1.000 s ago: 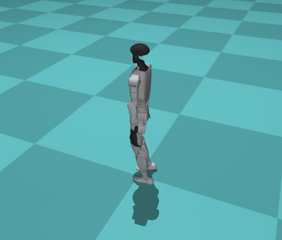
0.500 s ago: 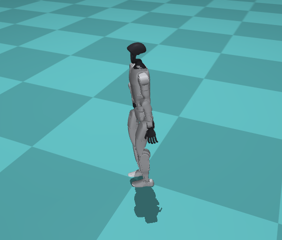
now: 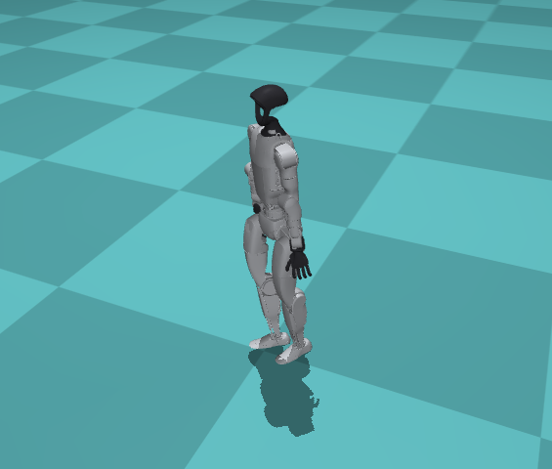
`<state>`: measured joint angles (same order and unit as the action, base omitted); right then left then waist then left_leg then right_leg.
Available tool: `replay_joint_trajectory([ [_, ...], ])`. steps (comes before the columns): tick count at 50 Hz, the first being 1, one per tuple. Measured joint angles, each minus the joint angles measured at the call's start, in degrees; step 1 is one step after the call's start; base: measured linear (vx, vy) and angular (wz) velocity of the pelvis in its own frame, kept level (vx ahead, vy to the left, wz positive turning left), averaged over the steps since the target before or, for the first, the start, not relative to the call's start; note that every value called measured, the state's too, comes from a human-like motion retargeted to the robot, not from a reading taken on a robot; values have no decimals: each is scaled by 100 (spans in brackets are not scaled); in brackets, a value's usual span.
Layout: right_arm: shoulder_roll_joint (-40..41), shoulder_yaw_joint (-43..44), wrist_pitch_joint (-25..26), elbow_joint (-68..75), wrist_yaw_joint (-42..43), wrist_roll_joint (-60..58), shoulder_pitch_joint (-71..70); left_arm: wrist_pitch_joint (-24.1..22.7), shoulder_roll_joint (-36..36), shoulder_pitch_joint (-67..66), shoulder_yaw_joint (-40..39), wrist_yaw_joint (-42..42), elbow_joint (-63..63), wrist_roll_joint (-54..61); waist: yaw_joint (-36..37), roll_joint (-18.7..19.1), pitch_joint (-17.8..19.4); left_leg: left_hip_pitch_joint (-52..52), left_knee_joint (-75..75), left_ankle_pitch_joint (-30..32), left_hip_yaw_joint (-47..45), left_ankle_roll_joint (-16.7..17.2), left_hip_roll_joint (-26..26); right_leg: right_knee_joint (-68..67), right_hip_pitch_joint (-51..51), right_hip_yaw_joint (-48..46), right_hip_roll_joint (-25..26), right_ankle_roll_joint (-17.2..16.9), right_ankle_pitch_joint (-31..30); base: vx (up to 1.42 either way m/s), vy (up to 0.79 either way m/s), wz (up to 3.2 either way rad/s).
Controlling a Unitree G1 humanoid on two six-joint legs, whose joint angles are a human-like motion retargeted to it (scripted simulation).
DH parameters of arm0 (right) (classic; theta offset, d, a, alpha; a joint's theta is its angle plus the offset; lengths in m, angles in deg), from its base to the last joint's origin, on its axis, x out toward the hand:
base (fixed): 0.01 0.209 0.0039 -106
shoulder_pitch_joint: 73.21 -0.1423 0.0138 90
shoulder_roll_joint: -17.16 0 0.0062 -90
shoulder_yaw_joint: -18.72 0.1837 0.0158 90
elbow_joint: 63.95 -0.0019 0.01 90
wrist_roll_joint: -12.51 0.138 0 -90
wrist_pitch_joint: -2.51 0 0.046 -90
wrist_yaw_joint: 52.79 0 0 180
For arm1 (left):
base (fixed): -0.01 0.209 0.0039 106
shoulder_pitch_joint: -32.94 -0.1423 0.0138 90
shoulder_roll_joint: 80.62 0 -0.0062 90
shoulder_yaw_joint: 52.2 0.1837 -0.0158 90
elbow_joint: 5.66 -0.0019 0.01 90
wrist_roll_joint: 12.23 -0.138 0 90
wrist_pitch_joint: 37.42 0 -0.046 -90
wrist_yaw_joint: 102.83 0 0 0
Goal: Upper body actions
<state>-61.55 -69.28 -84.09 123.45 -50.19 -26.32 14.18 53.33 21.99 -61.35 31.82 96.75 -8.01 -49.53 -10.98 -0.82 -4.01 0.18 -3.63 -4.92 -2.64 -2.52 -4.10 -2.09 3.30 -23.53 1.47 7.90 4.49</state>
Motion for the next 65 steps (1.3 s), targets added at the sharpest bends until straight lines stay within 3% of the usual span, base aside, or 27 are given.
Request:
replay_joint_trajectory([
  [6,45,-173,4,-76,136,-503,-59,-367,-35,67,99,-400,96,8,-202,52,-53,-58,64,-54,-189,62,116,-67,66,76,34,-1,7,0,-2,-9],
  [15,116,-178,-81,-205,50,-525,-88,-265,-275,75,79,-1095,-171,-171,-473,-60,-108,67,-471,-257,-521,240,319,-291,264,721,119,18,5,0,-15,-64],
  [19,64,-65,-57,-202,43,-474,-101,-145,-300,75,33,-1086,-233,-216,-524,-257,-110,540,-1467,192,-373,508,283,-340,327,1066,3,-48,-53,-4,-17,-84],
  [21,21,-5,-37,-183,55,-428,-105,-131,-288,74,-3,-1135,-217,-212,-480,-421,-94,917,-2127,561,-77,501,110,-368,337,1265,-132,-100,-88,-4,-18,-87],
  [24,-98,131,26,-105,39,-352,-101,-229,-245,46,-50,-1170,-142,43,-876,-464,-79,1031,-2568,1011,915,143,-283,-404,335,1110,-247,-173,-91,-1,-14,8],
  [26,-186,182,109,-26,29,-307,-123,-336,-187,-6,-159,-1177,-72,312,-1028,-479,-82,1057,-2598,954,1702,413,-543,-427,328,1123,-289,-218,-103,3,-8,-79],
  [28,-266,208,231,0,19,-251,-149,-480,-128,-52,-308,-1207,-18,616,-487,-597,-56,1313,-2683,793,1932,695,-878,-473,386,1866,-209,-249,-212,7,-6,-335],
  [32,-392,325,345,0,-8,-89,-197,-555,-188,-55,-355,-1143,-74,956,-158,-459,59,1237,-1820,403,2849,1153,-832,-503,364,2534,131,-300,-289,11,-3,-252],
  [35,-439,369,293,0,-47,20,-287,-430,-293,-22,-357,-1124,-200,855,-18,-334,178,843,-1110,244,4443,1239,-1028,-568,326,2980,371,-356,-320,11,0,-231],
  [37,-436,329,235,-19,-53,56,-360,-361,-351,-50,-366,-1167,-245,736,62,-322,234,753,-843,398,4652,1001,-1042,-649,327,3331,435,-425,-332,7,3,-258],
  [38,-423,305,213,-47,-63,63,-422,-336,-384,-49,-380,-1196,-258,672,92,-359,252,767,-801,438,4466,722,-1085,-711,357,3532,414,-470,-330,6,5,-252],
  [40,-377,231,181,-128,-78,42,-537,-310,-437,-73,-390,-1224,-261,596,-16,-368,275,914,-933,129,3195,298,-813,-835,424,3784,405,-526,-316,6,8,-213],
  [45,-222,25,39,-448,-59,-134,-640,-257,-567,-36,-391,-1473,-259,422,-702,-160,354,561,-351,178,2393,11,-289,-1142,679,4059,624,-470,-442,-2,14,-142],
  [50,-122,-26,-348,-588,132,-285,-518,16,-858,288,-236,-2008,-185,41,-523,-180,426,426,-176,70,1189,-254,-144,-1125,873,4303,585,-673,-469,-7,12,-236],
  [52,-120,-51,-356,-501,204,-329,-472,112,-922,345,-279,-2169,-85,-74,-521,-145,417,362,-85,25,852,-296,-54,-1084,995,3572,383,-470,-452,-6,7,-201],
  [55,-117,-26,-258,-265,392,-372,-440,99,-1060,426,-344,-2403,40,-48,-396,-39,414,275,38,-58,238,-307,189,-1216,1119,2152,-19,251,-163,-10,5,-229],
  [59,-196,88,-202,0,519,-210,-336,89,-1216,566,-390,-2492,94,166,-378,33,393,198,126,-143,-365,-298,311,-1641,1271,1710,-183,-94,284,-8,3,-185],
  [65,-297,320,30,0,337,74,24,95,-1233,608,-587,-2392,148,352,-274,158,266,109,156,-288,-1246,-209,518,-2054,1129,-246,-721,144,520,-5,-7,-173],
])
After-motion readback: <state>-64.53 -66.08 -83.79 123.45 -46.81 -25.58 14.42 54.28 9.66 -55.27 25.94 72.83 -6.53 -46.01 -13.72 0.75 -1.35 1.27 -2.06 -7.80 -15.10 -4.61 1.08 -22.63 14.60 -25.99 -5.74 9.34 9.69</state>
